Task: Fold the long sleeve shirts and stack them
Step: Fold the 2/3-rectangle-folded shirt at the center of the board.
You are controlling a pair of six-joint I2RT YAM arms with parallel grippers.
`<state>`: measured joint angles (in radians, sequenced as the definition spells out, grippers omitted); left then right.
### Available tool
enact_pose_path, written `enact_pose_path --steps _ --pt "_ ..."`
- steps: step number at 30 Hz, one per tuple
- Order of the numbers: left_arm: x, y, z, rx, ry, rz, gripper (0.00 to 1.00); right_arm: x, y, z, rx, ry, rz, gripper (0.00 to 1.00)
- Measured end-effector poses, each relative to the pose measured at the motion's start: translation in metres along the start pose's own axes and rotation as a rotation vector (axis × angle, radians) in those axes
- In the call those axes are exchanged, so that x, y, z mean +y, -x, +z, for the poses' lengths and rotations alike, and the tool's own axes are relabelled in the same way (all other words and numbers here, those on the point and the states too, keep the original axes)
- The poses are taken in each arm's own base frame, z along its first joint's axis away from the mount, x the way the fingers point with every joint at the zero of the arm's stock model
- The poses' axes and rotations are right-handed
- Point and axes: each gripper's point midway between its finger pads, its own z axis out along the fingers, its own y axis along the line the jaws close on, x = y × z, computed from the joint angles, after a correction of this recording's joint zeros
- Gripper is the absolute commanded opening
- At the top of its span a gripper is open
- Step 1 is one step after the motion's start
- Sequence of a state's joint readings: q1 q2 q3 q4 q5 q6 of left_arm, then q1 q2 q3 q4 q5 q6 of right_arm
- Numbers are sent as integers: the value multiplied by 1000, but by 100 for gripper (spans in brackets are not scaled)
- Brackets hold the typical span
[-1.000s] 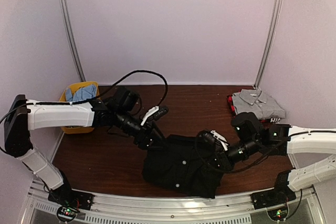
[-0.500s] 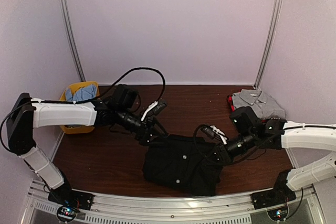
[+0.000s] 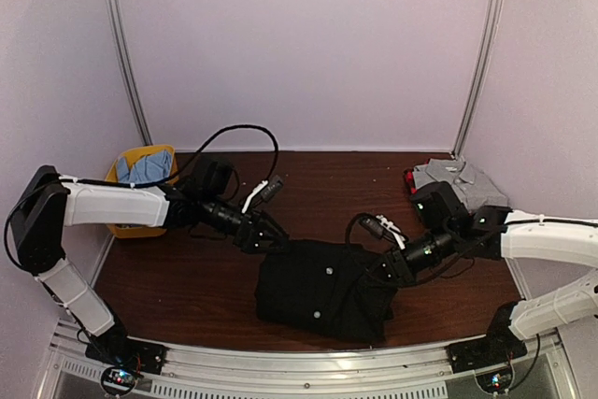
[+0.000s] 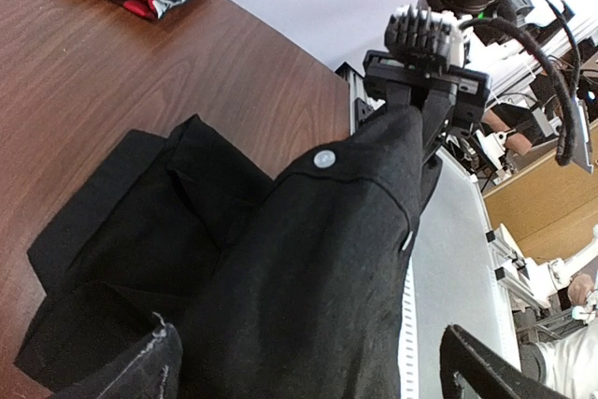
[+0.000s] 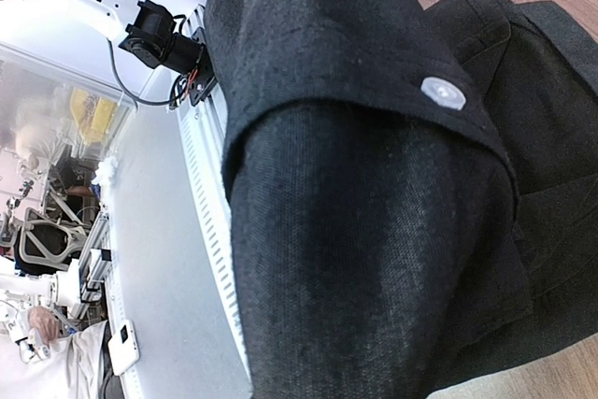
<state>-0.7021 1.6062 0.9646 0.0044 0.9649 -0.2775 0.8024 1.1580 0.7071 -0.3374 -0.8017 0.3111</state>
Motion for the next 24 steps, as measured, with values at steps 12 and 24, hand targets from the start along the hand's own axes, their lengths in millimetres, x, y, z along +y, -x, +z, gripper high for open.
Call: enact_pose_path --steps 12,24 --pt "9 -28 6 13 -24 -108 67 -3 1 -2 -1 -3 -6 0" --pt "1 -21 6 -43 -81 -121 23 -13 4 -2 -7 -21 18 0"
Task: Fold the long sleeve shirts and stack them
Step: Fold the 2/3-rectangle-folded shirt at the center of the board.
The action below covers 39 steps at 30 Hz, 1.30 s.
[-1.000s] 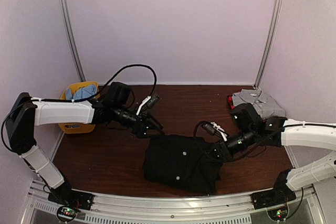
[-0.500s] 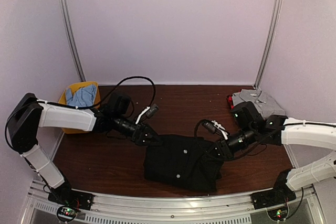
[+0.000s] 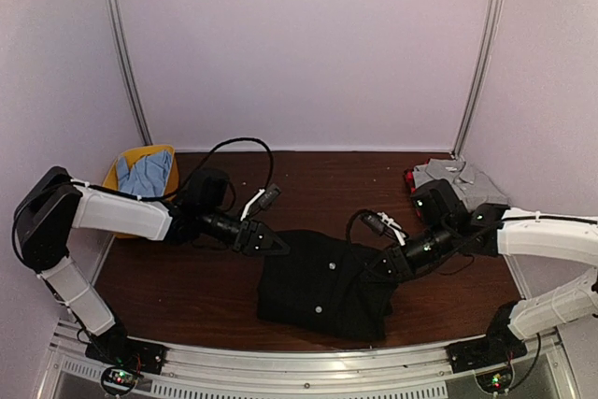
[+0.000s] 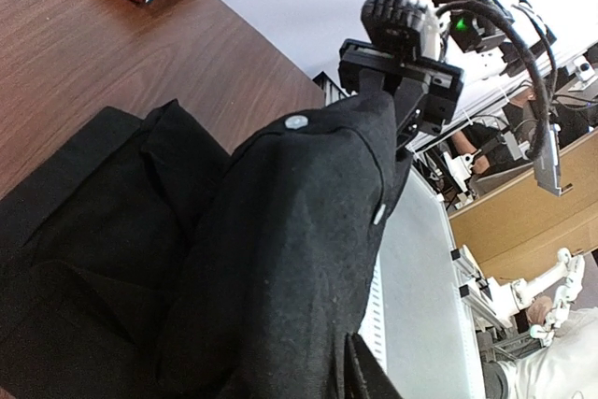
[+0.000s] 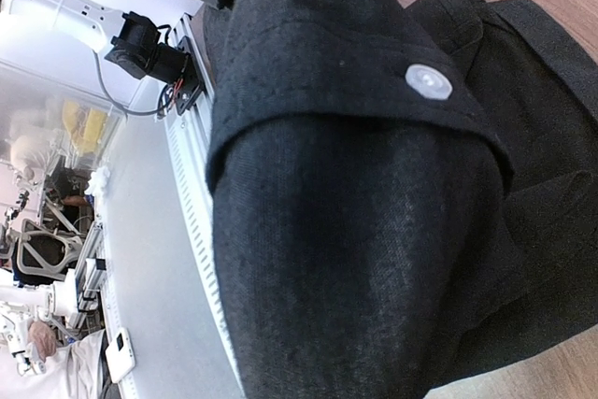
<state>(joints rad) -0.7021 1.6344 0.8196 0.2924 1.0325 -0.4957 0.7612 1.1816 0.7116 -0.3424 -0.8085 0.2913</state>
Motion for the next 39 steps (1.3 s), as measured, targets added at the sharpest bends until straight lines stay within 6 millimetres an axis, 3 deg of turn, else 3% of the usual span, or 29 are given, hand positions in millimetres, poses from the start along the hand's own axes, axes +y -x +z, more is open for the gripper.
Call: enact_pose_path --steps 7,11,18,26,33,39 --pt "-4 3 0 -8 -15 -8 0 -14 6 -3 -22 -22 33 0" --pt "-4 4 0 -9 -16 -18 0 -26 9 -4 -29 -41 64 4" --pt "-3 8 -1 -19 0 -21 0 -41 10 -2 -30 -60 102 22" --pt "5 12 -3 -35 70 -41 0 -53 18 -6 -57 -78 112 60" --pt "12 17 -5 -57 122 -48 0 -60 22 -10 -74 -92 125 73" --pt "10 25 -10 -89 151 -55 0 -67 26 -15 -96 -105 141 76"
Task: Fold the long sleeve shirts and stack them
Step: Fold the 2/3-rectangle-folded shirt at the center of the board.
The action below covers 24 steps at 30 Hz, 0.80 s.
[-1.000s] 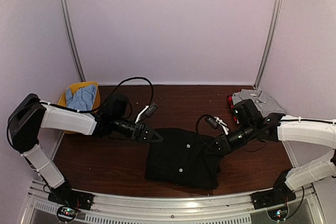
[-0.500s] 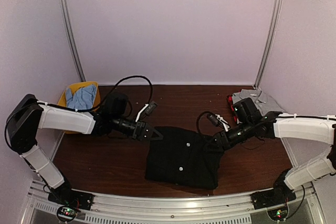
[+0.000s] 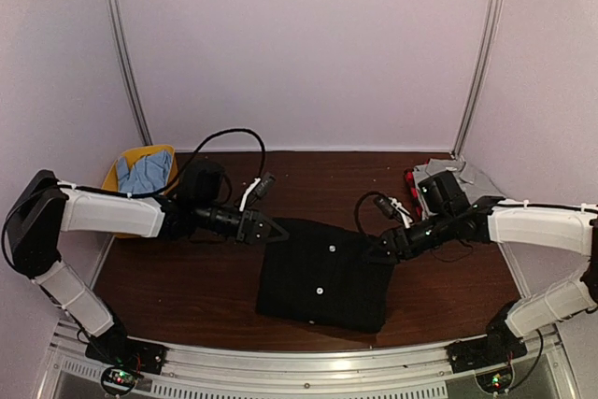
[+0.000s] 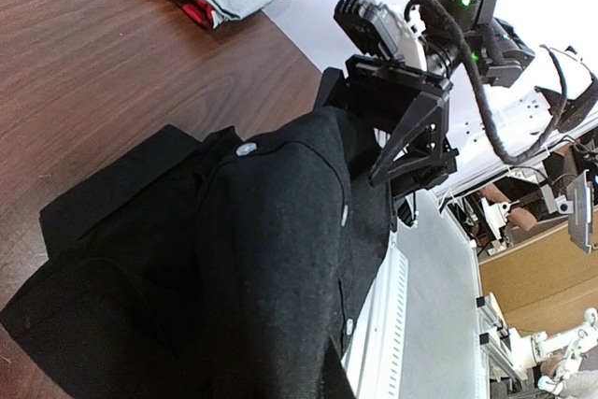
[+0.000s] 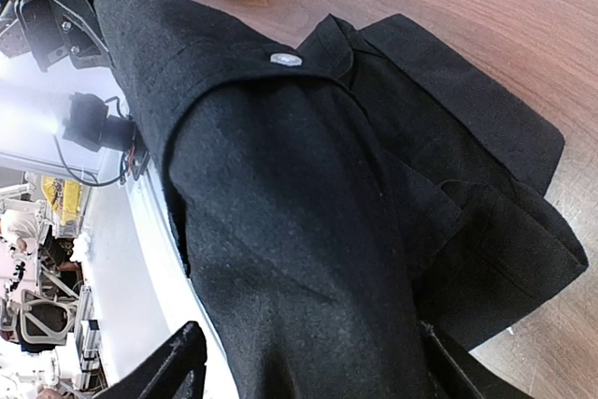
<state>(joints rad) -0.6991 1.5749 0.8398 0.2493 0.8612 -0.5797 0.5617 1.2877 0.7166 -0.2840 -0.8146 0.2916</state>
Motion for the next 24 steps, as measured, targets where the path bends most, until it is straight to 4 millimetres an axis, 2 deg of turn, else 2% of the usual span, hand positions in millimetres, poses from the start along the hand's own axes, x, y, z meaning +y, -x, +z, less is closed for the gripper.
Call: enact_pose_path --steps 3,5,7,9,11,12,21,24 --pt "0 3 -2 -13 10 -3 0 0 3 0 -14 3 -4 70" --pt "0 4 -2 -17 12 -6 0 -1 6 1 -25 6 -5 58" --pt "1 4 -2 -17 15 -9 0 -2 7 3 -31 9 7 41" --pt "2 3 -3 -17 18 -12 0 -5 7 4 -32 8 17 18" --pt "3 2 -3 -18 25 -15 0 -6 7 5 -32 11 15 3" --pt "5 2 -3 -20 31 -16 0 -7 8 5 -33 13 19 0" --pt "18 8 -5 -52 96 -19 0 -9 22 -1 -65 16 18 0" --pt "28 12 -3 -57 132 -25 0 -17 30 -1 -70 7 33 4"
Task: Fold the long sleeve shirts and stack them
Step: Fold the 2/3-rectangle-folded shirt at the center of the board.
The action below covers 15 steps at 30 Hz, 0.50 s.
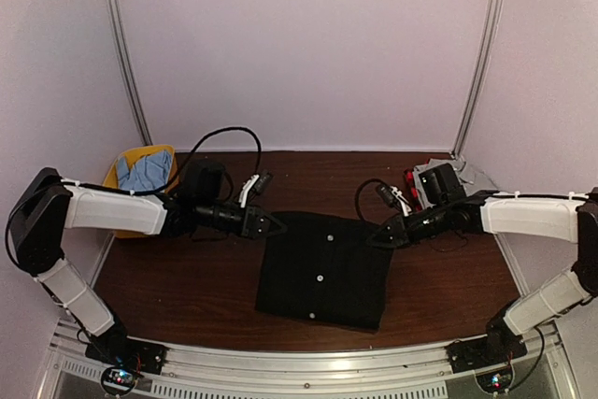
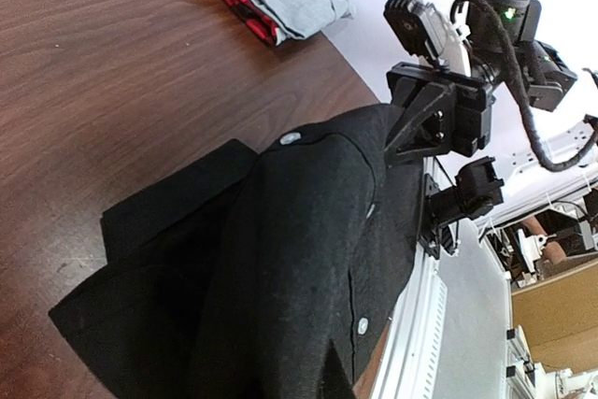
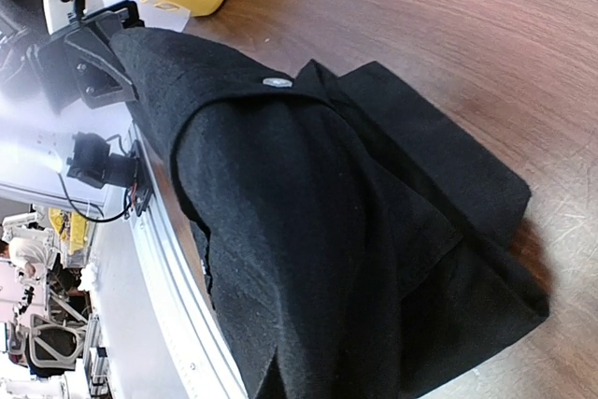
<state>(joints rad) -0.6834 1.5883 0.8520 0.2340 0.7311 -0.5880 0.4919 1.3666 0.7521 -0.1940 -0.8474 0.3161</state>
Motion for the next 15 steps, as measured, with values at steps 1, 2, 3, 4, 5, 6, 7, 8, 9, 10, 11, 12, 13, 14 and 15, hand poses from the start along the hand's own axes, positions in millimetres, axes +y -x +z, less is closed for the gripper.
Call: enact_pose_path --steps 1,2,3,4,5,6,7,8,9,10,11,12,13,14,15 --pt "4 2 2 0 14 -1 0 -4 1 2 5 -3 8 5" --pt "8 3 5 2 27 -5 0 -9 2 3 5 -11 20 7" --pt "13 3 8 4 42 -8 0 -14 2 4 11 -15 30 8" --pt "17 3 10 7 53 -11 0 -19 3 7 17 -19 39 9" --pt "22 2 12 9 67 -16 0 -23 3 9 23 -23 45 11" --pt "27 2 15 12 81 -21 0 -29 3 11 30 -28 50 13" --pt "32 1 17 14 95 -25 0 -34 3 14 37 -33 61 15" --pt "36 1 19 16 106 -29 0 -39 4 17 42 -39 67 17" --pt "42 0 21 19 121 -35 0 -45 4 19 48 -45 76 18" --pt "46 0 23 21 134 -42 0 -49 5 22 52 -50 85 20" --pt "51 -1 24 25 148 -50 0 -55 6 24 57 -55 90 21" --pt "56 -1 26 29 160 -56 0 -61 6 27 63 -61 96 22" --pt "60 -2 28 33 169 -63 0 -66 6 31 71 -66 102 24" --pt "64 -2 30 37 179 -69 0 -72 6 34 77 -72 108 25" --pt "69 -3 32 42 188 -75 0 -77 5 37 85 -78 114 26"
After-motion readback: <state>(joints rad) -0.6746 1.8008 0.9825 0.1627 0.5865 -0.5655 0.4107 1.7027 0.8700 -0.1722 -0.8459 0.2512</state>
